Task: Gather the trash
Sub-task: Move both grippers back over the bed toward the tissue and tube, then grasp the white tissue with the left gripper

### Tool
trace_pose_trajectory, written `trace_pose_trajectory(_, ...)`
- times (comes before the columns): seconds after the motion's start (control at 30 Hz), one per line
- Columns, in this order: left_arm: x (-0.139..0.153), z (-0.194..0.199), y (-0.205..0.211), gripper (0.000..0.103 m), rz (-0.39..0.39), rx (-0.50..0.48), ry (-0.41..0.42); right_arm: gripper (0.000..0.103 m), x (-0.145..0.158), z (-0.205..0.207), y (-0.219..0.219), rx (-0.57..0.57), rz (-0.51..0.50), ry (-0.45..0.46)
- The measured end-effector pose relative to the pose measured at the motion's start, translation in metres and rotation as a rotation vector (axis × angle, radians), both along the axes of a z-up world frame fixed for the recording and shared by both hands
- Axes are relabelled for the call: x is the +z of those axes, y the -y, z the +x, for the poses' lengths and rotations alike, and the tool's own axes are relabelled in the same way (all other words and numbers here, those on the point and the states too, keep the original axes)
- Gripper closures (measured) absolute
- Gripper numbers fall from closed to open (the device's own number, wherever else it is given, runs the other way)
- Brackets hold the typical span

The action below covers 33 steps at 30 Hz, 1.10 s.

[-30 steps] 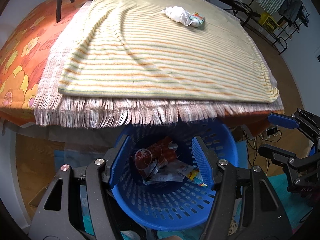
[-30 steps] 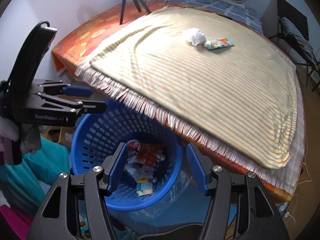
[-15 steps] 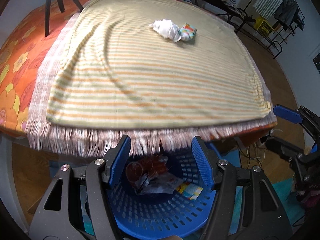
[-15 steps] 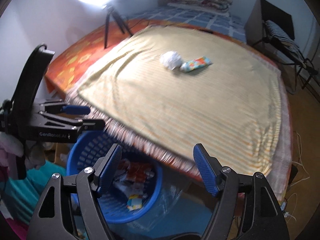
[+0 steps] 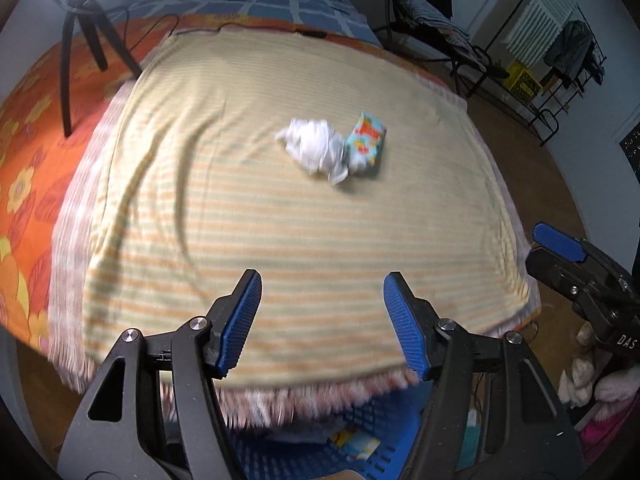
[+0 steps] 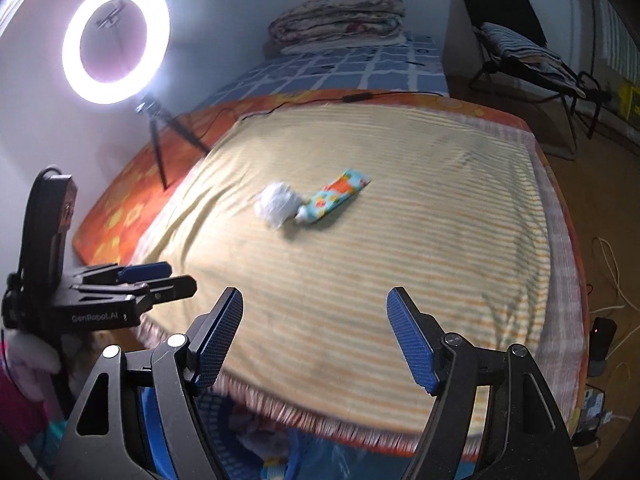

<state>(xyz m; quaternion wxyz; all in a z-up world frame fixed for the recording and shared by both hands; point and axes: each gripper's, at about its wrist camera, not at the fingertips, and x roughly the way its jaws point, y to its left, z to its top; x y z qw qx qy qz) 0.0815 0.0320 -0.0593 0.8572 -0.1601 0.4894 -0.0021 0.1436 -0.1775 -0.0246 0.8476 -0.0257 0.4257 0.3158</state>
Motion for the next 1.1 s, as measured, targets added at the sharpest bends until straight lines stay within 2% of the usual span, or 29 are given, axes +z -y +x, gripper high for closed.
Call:
trace_pose_trajectory(0.1, 0.000, 0.021, -0.001, 0.038, -0.001, 0.012, 0.014, 0.029, -0.003, 0.024, 0.000, -0.041, 0.020, -0.042)
trace_pose_trajectory(0.4, -0.014, 0.077, -0.010, 0.038, -0.049, 0.077, -0.004, 0.029, -0.023, 0.090, -0.005, -0.157, 0.176, -0.219)
trace_pose_trajectory(0.67, -0.027, 0.117, -0.018, 0.038, -0.051, 0.102, -0.015, 0.029, -0.029, 0.128, -0.032, -0.170, 0.184, -0.231)
trace_pose_trajectory(0.87, -0.041, 0.136, -0.022, 0.038, -0.045, 0.098, -0.041, 0.029, -0.049, 0.150, -0.047, -0.205, 0.168, -0.282)
trace_pose_trajectory(0.93, -0.045, 0.140, -0.023, 0.044, -0.041, 0.092, -0.047, 0.029, -0.056, 0.156, -0.050, -0.215, 0.172, -0.307)
trace_pose_trajectory(0.97, -0.048, 0.143, -0.024, 0.056, -0.041, 0.088, -0.054, 0.029, -0.059, 0.158, -0.050, -0.219, 0.176, -0.318)
trace_pose_trajectory(1.0, -0.050, 0.145, -0.025, 0.063, -0.045, 0.082, -0.061, 0.029, -0.062, 0.159, -0.051, -0.221, 0.179, -0.329)
trace_pose_trajectory(1.1, -0.050, 0.147, -0.025, 0.074, -0.037, 0.072, -0.053, 0.032, -0.067, 0.163, -0.057, -0.221, 0.172, -0.341)
